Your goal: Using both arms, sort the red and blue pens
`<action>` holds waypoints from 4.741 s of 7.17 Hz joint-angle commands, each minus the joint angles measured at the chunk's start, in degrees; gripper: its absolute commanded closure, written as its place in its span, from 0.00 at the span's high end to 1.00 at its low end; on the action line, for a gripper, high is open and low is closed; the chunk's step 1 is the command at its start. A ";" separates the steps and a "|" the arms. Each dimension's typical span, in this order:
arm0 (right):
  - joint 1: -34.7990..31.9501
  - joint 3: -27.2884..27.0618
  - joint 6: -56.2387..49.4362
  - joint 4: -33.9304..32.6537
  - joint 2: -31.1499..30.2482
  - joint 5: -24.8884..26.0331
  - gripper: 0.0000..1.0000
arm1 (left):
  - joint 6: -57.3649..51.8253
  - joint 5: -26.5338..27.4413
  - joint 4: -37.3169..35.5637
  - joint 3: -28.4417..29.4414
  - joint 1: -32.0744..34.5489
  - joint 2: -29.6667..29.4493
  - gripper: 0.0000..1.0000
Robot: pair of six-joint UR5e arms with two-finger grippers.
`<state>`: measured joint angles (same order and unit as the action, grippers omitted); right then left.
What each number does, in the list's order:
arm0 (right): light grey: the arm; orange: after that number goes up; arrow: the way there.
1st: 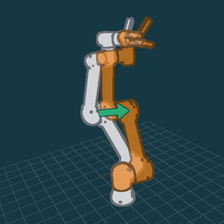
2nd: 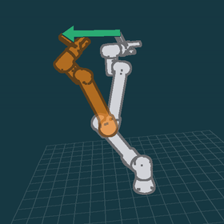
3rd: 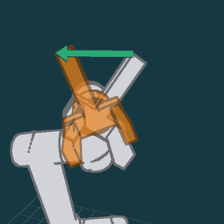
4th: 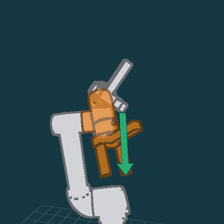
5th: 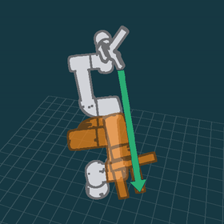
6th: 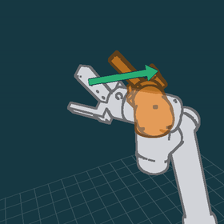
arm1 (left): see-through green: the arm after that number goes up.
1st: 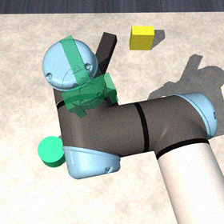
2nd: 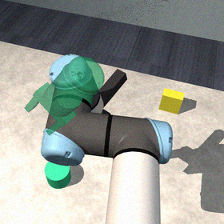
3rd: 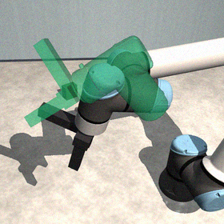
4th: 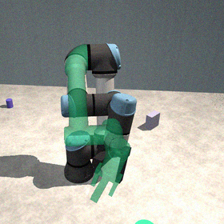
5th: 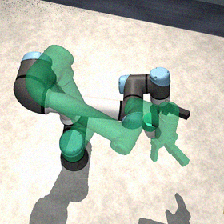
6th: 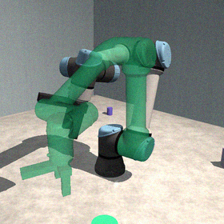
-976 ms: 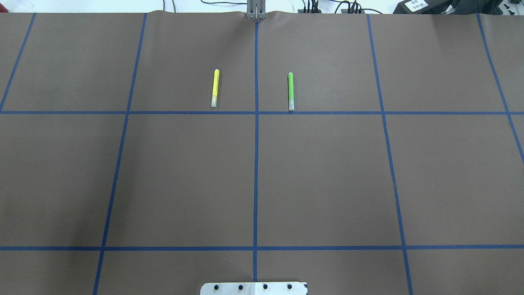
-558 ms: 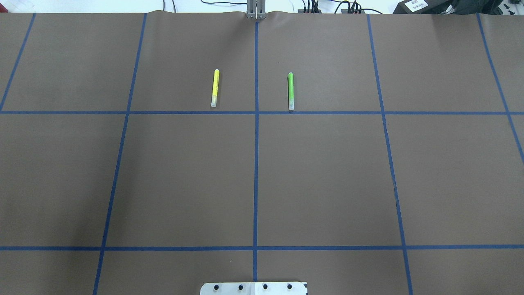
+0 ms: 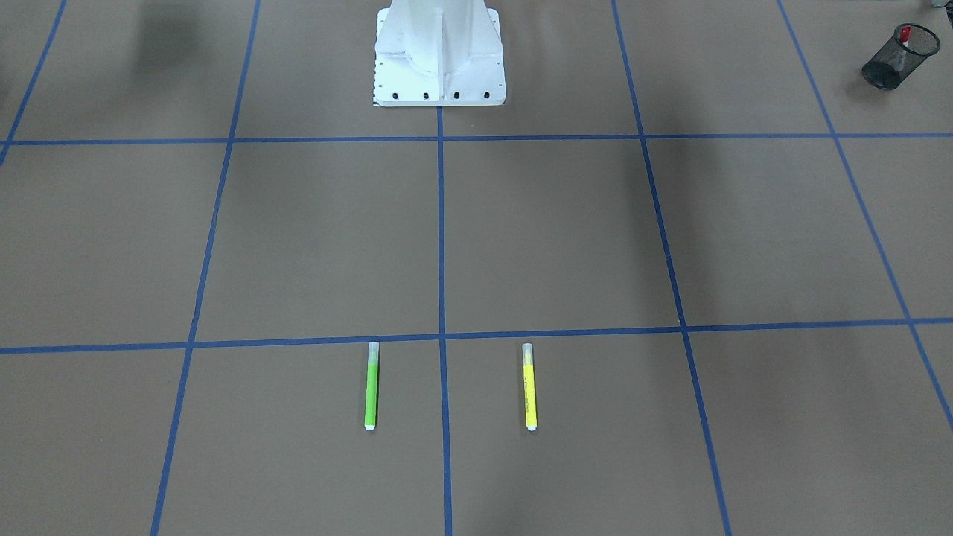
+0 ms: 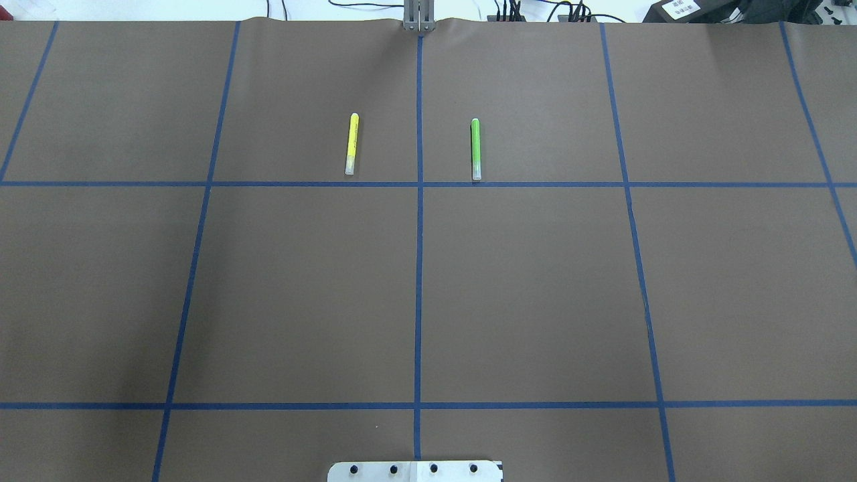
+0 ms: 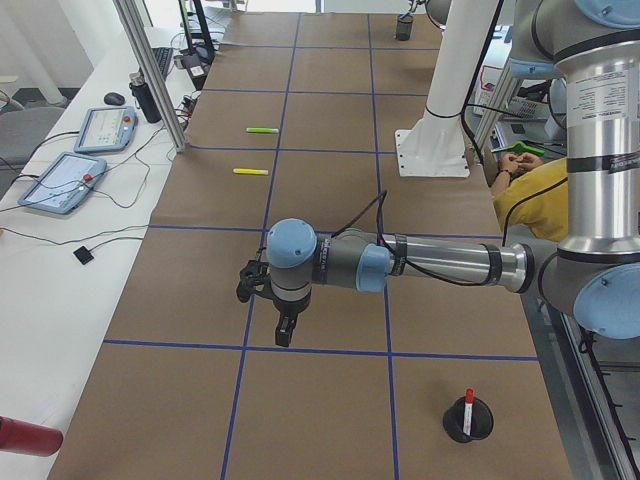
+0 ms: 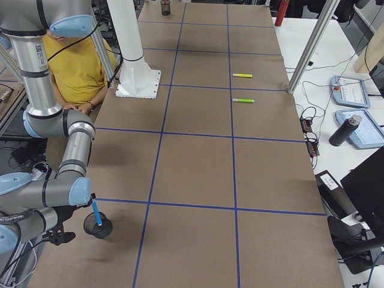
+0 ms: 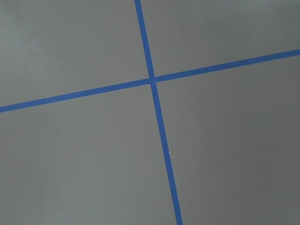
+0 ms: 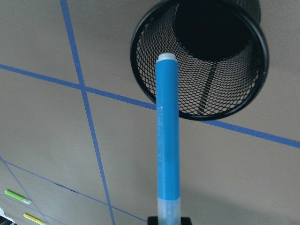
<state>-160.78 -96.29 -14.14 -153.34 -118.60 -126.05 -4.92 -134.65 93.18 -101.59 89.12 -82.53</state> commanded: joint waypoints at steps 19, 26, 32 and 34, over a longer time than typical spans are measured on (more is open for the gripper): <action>41.73 -0.39 15.96 61.28 3.19 -14.66 1.00 | 0.00 -1.23 -0.01 0.34 0.00 0.71 1.00; 67.24 -1.09 17.73 68.26 17.07 -11.08 1.00 | 0.00 -1.23 -0.01 0.69 0.00 0.71 1.00; 77.20 -3.65 21.96 68.09 21.40 -3.76 1.00 | 0.00 -2.37 0.16 0.69 0.00 0.71 1.00; 77.20 -3.47 21.96 68.61 20.96 -4.11 1.00 | 0.00 -1.50 -0.01 0.86 0.00 0.71 1.00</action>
<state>-83.62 -99.86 7.82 -85.03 -97.37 -129.97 -4.91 -136.63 93.20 -100.86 89.12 -81.83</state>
